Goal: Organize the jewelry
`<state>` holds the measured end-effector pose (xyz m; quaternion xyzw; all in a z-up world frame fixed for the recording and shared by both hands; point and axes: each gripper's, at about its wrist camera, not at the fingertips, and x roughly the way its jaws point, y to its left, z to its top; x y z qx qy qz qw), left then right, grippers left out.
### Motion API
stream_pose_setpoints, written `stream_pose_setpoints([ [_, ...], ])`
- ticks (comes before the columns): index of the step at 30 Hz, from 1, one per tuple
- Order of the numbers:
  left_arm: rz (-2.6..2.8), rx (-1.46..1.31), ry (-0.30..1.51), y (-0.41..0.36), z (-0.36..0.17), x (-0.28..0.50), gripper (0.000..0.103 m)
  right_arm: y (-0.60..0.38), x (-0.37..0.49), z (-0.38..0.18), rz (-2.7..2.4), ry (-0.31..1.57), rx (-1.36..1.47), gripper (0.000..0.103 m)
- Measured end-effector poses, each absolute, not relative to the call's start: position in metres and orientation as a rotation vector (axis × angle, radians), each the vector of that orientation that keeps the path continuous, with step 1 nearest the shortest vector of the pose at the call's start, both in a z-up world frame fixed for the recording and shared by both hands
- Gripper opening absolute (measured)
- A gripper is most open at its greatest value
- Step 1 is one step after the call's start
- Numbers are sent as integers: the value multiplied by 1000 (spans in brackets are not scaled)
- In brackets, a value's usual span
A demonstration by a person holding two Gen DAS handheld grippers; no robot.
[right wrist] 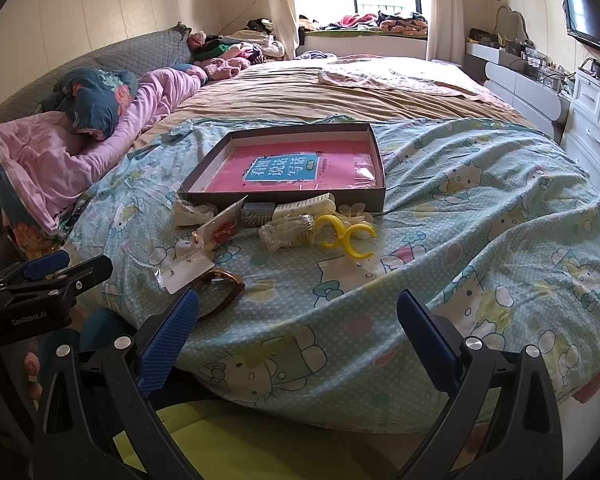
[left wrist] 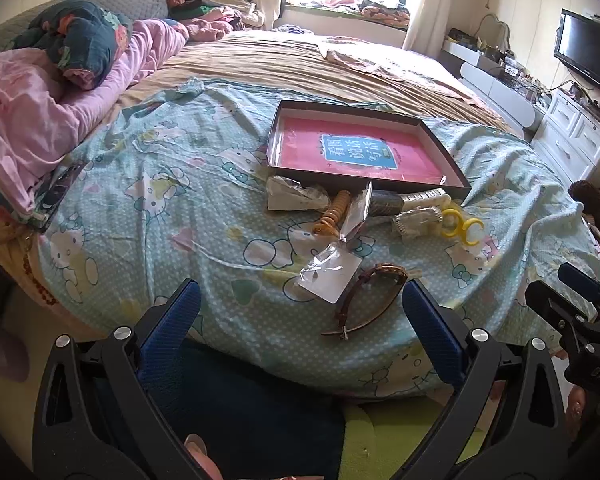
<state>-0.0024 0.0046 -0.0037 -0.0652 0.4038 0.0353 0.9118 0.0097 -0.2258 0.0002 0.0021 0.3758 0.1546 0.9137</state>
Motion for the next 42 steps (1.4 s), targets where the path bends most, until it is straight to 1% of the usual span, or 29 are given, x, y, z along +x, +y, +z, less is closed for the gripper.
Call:
stream_pose_setpoints([
  [42, 97, -128, 839, 13, -1, -3, 95, -220, 7, 5, 337, 773, -1, 99],
])
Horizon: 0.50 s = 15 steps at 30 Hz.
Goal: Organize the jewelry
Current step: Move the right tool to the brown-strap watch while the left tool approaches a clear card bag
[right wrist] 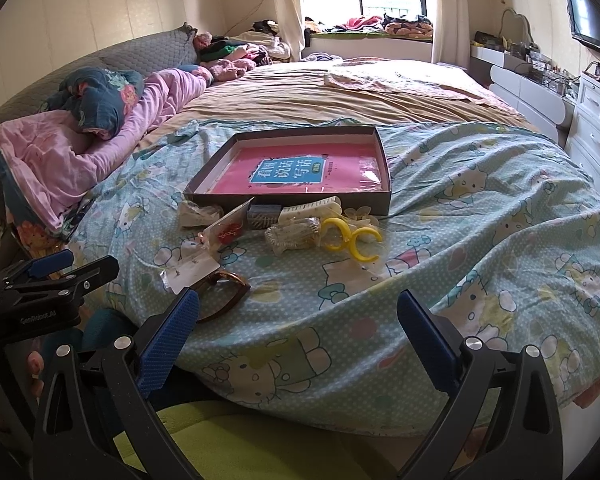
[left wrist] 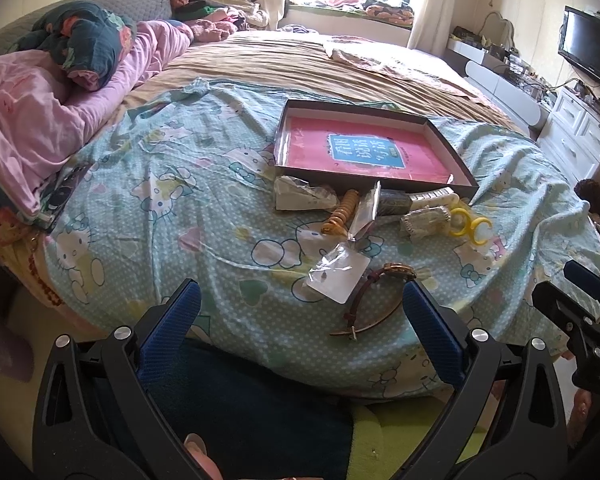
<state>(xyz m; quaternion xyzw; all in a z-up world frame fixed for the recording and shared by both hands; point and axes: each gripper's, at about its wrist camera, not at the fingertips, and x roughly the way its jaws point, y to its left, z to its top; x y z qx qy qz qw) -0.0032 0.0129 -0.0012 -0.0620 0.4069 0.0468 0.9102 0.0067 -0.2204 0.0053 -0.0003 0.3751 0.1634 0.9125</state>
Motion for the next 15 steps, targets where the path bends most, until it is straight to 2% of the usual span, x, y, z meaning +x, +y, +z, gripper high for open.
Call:
stream_pose_setpoints([
  [15, 182, -134, 891, 38, -19, 11, 95, -186, 24, -18, 457, 830, -79, 99],
])
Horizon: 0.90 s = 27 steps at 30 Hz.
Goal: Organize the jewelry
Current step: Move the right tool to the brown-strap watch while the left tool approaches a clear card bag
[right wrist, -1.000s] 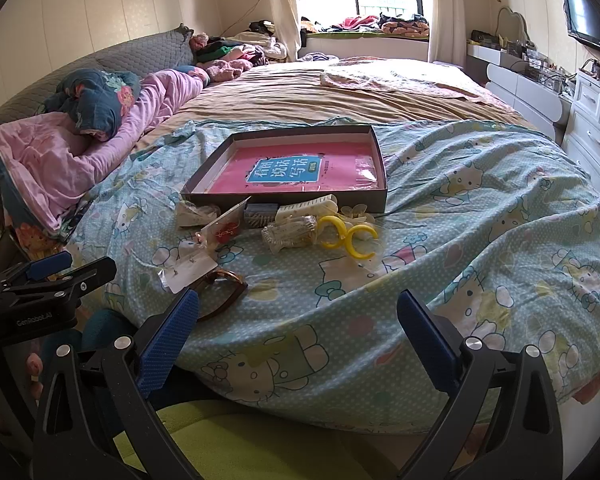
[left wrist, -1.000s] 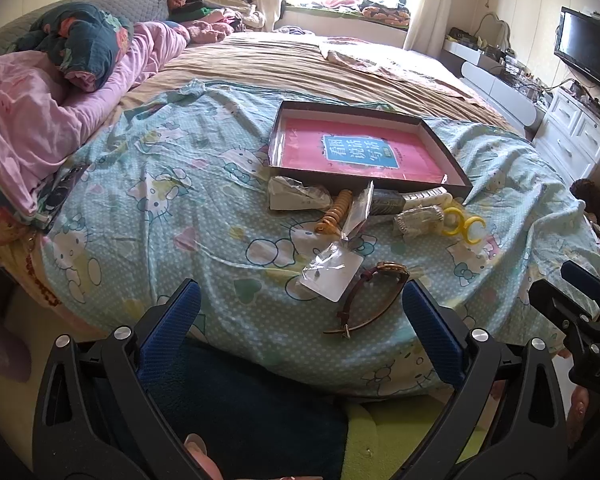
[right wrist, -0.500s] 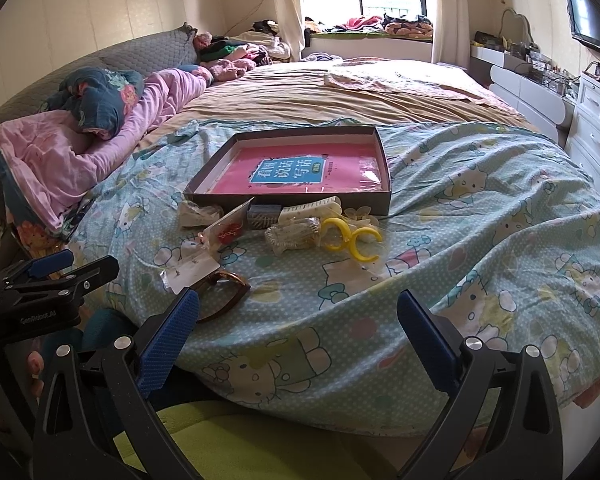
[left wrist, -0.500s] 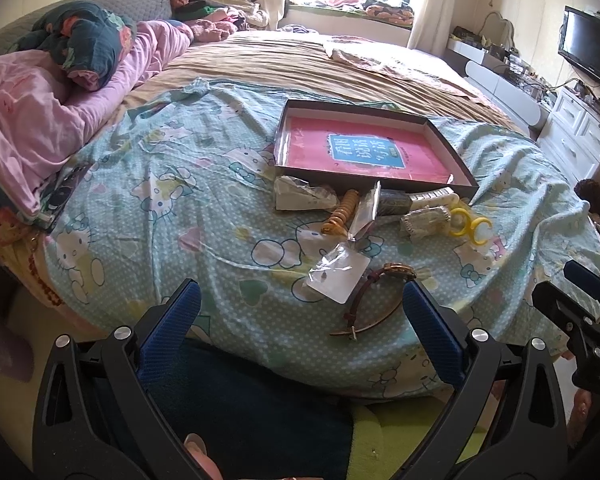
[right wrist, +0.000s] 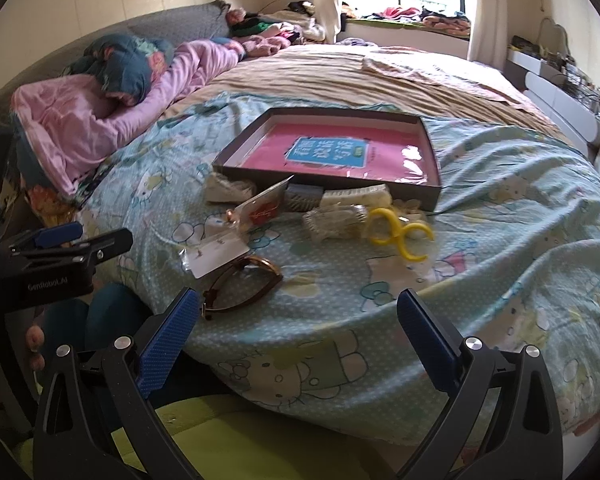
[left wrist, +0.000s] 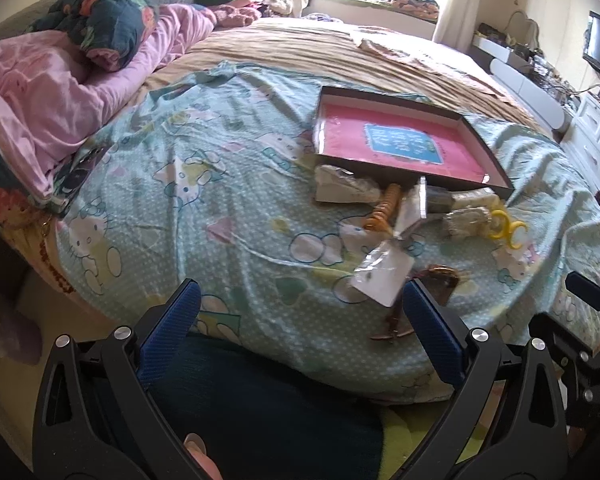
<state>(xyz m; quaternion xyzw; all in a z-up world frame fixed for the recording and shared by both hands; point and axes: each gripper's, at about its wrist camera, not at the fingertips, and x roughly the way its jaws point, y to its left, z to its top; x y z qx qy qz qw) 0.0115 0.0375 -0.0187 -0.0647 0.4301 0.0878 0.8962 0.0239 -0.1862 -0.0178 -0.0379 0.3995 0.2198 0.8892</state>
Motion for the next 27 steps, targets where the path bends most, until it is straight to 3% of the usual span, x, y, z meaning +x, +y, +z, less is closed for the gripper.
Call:
stream_pose_setpoints([
  [19, 59, -153, 1002, 48, -57, 41, 95, -147, 73, -67, 513, 917, -167, 97],
  [27, 9, -152, 1049, 44, -68, 56, 95, -132, 92, -89, 540, 957, -234, 60],
])
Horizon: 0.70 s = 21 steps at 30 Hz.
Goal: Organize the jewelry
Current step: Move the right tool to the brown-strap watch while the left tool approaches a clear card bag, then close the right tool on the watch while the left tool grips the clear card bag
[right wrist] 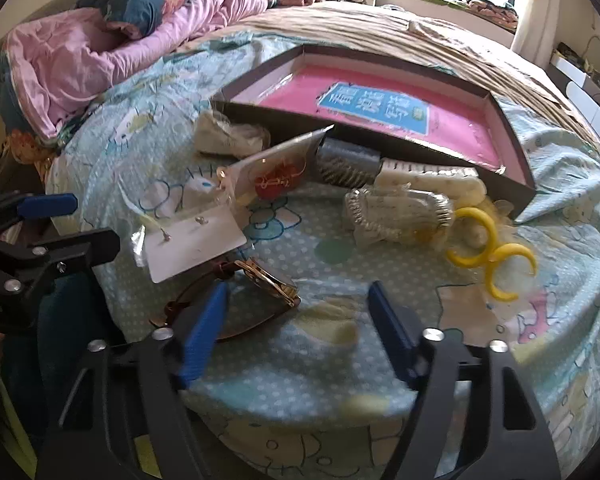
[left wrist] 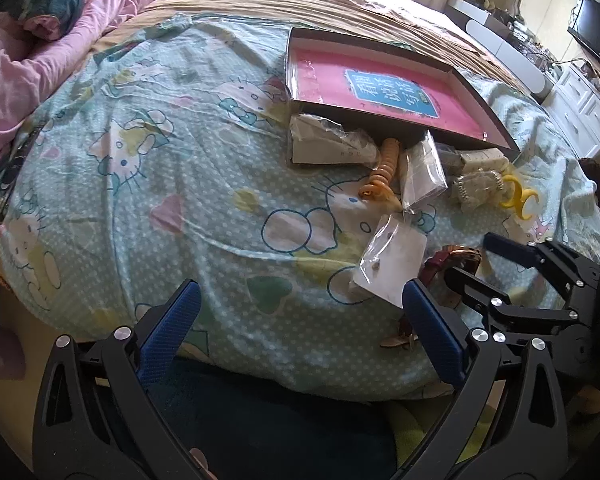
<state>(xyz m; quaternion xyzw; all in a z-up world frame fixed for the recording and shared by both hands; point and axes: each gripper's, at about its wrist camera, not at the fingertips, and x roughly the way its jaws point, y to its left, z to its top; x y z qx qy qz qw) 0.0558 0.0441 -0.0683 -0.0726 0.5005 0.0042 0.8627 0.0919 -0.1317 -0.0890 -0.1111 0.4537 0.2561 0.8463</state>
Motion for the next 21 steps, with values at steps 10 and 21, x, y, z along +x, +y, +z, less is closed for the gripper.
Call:
stream_pose_setpoints([
  [10, -78, -151, 1100, 30, -83, 73, 93, -130, 98, -98, 563, 939, -267, 43],
  [21, -156, -125, 1119, 8, -91, 90, 72, -160, 110, -92, 533, 947, -202, 18],
])
